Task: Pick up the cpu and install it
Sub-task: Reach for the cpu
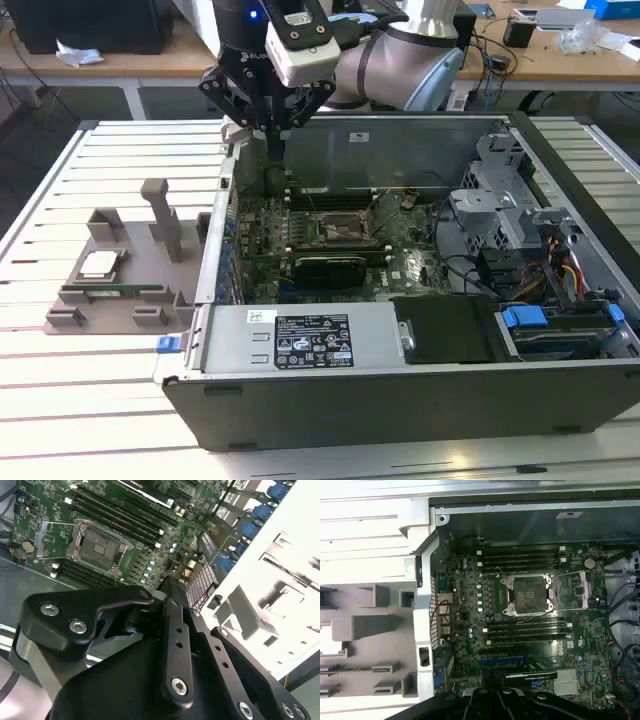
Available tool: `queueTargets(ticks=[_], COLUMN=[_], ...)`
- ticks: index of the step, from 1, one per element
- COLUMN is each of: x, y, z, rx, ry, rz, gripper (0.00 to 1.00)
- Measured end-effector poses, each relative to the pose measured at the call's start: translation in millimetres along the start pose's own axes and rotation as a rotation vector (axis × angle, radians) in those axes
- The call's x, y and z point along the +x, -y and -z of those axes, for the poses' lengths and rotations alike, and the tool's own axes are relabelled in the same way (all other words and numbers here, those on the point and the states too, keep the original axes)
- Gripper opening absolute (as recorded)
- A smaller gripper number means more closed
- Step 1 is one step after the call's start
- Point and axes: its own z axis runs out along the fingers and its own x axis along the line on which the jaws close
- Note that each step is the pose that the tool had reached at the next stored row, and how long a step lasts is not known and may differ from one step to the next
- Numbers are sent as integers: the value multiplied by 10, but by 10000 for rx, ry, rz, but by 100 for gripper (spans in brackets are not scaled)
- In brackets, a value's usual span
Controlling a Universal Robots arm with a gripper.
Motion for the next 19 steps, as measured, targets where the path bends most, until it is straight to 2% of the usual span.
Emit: queueTargets(ticks=[3,7,8,9,11,13,17,19], x=[265,421,523,571,803,864,1061,1132], y=[20,31,39,43,60,65,78,82], z=[7,11,14,15,21,22,27,29], rx=[0,0,0,0,0,0,0,0], ry=[0,-1,0,1,0,1,0,0], rz=[-1,-1,1,0,0,1,1,-1], gripper=[11,11,11,11,11,11,11,11])
